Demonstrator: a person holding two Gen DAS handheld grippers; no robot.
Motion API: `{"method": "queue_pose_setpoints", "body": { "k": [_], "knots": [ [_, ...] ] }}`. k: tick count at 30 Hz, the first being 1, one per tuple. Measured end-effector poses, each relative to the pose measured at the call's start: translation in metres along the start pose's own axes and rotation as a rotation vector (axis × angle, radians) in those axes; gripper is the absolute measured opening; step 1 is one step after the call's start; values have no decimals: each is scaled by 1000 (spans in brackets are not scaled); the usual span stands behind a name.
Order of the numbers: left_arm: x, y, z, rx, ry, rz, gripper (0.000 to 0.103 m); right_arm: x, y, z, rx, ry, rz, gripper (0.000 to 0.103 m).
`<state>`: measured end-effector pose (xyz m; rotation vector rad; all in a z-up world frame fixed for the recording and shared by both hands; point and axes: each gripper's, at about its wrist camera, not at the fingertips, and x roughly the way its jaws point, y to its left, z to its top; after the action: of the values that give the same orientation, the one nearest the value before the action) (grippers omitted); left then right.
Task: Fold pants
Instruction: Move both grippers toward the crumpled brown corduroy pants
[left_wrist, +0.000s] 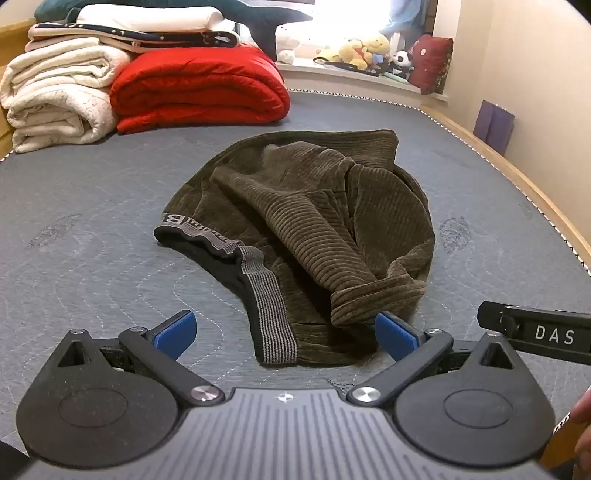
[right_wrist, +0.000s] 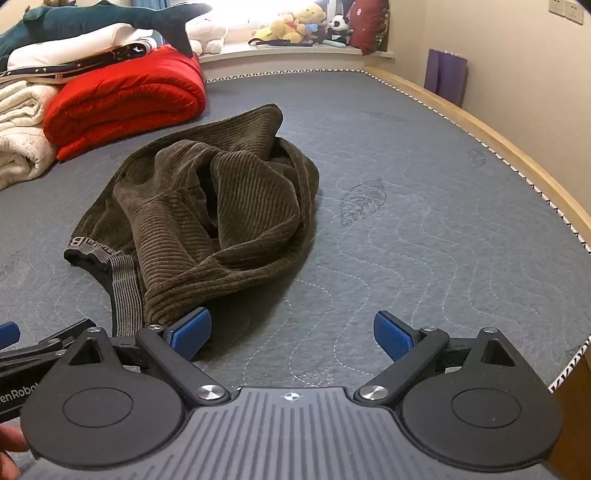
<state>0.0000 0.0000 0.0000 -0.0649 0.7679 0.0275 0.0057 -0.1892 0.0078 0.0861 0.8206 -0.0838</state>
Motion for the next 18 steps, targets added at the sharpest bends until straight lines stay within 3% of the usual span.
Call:
{"method": "queue_pose_setpoints", "body": {
  "k": [14,18],
  "knots": [
    [7,1,2,-7,23,3,103,3,-1,1,6,6,-4,95],
    [11,5,3,-45,48,-32,103,3,-3,1,21,8,8,95]
  ]
}}
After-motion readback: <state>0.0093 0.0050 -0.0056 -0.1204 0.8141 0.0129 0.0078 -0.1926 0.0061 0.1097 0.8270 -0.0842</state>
